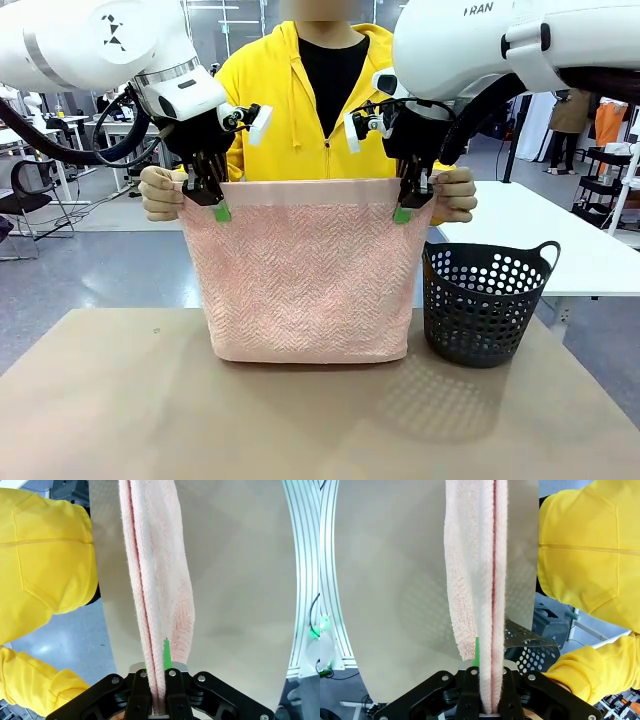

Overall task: Fold the towel.
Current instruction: Release the end of the 100 cm Hotel Towel you were holding and grab the top end of the folded side, then release the end of the 100 cm Hotel Towel you were holding.

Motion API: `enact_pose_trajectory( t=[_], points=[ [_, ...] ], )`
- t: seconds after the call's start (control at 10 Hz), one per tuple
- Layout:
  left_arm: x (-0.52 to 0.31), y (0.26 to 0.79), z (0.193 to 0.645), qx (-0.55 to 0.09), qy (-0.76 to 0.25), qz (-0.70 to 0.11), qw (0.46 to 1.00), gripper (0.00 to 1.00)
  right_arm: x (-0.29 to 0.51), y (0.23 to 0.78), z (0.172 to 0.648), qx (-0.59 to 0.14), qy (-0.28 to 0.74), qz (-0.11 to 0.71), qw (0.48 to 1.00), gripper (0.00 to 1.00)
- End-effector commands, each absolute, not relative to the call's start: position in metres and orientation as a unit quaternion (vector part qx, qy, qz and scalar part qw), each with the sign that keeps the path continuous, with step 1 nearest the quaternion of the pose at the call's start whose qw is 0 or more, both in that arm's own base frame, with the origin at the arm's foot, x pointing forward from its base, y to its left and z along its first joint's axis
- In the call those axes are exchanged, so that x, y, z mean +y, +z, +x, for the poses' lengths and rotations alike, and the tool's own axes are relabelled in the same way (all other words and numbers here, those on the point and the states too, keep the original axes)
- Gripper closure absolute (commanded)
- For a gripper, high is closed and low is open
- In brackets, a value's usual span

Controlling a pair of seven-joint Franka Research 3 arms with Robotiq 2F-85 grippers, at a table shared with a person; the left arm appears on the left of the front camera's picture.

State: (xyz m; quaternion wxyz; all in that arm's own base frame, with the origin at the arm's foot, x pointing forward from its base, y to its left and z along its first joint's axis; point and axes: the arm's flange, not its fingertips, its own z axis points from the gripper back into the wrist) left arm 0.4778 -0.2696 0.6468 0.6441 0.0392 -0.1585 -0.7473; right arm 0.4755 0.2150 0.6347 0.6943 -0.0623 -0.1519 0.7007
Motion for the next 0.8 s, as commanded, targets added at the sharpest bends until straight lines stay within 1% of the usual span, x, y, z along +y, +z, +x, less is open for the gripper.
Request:
enact_pose_trajectory(
  t=[0.0, 0.1, 0.2, 0.7],
  points=[
    [-0.258, 0.645, 0.468, -0.158, -0.744, 0.027, 0.648, 1.0, 0.212, 0.63, 0.475, -0.151, 0.697, -0.062, 0.698, 1.0],
    [-0.254, 0.644, 0.464, -0.164, -0.745, 0.029, 0.646, 1.0, 0.209, 0.626, 0.477, -0.153, 0.69, -0.05, 0.705, 1.0],
    [-0.269, 0.647, 0.477, -0.159, -0.747, 0.039, 0.645, 1.0, 0.215, 0.635, 0.475, -0.152, 0.701, -0.062, 0.694, 1.0],
    [-0.269, 0.647, 0.477, -0.159, -0.747, 0.039, 0.645, 1.0, 0.215, 0.635, 0.475, -0.152, 0.701, -0.062, 0.694, 1.0]
  ],
)
